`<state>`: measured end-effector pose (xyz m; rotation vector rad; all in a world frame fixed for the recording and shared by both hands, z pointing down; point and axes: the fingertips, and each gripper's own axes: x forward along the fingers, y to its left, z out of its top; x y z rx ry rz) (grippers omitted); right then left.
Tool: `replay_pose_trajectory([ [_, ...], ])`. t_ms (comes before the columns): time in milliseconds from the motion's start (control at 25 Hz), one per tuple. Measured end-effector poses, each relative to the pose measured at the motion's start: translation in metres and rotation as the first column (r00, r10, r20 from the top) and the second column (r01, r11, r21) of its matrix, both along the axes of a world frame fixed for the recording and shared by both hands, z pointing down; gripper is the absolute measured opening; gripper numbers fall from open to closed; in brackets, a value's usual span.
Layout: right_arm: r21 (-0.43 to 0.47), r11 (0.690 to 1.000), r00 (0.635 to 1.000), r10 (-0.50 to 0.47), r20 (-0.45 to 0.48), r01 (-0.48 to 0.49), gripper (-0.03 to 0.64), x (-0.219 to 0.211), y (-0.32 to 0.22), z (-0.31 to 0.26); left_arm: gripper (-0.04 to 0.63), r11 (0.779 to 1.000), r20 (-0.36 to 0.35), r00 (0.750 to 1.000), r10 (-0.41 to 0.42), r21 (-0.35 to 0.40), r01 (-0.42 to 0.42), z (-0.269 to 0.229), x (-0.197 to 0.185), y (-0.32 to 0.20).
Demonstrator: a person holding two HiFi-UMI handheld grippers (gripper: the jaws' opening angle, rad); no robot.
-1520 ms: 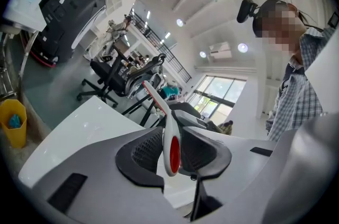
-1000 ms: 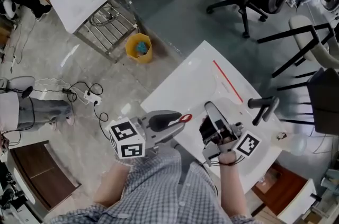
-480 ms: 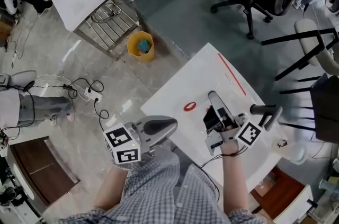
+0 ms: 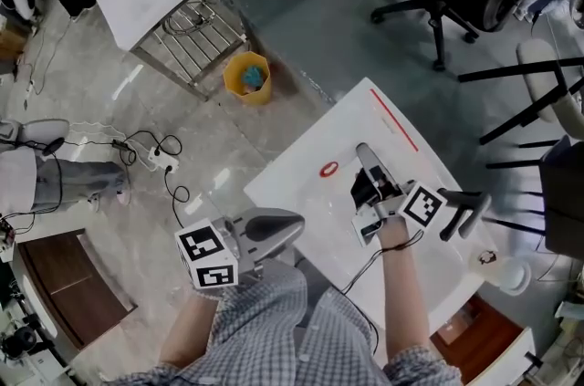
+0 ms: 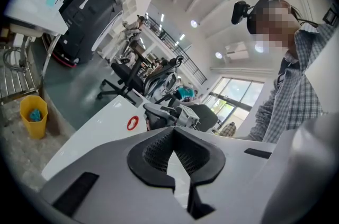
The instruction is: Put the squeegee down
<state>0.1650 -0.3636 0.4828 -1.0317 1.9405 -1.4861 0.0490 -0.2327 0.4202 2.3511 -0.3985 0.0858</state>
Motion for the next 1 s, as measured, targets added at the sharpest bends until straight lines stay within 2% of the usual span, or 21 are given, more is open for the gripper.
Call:
replay_pose_trajectory([
  [320, -0.084, 0.996, 0.999, 0.019, -0.027, -0.021, 0.028, 0.003, -0.020, 0.033, 0.006, 1.000, -0.004, 1.000, 0.025, -0.018, -0.026, 0.001, 0.008, 0.004],
  [560, -0.136, 0.991, 0.996, -0.020, -0.084, 0.008, 0.028, 0.003, -0.029, 0.054, 0.006, 0.999, 0.019, 1.000, 0.024, -0.022, -0.023, 0.006, 0.010, 0.002],
  [1000, -0.214, 0.977, 0.995, -0.008, -0.099, -0.014, 0.028, 0.006, -0.038, 0.078, 0.006, 0.999, 0.032, 0.999, 0.028, -0.036, -0.027, 0.013, 0.016, -0.001],
])
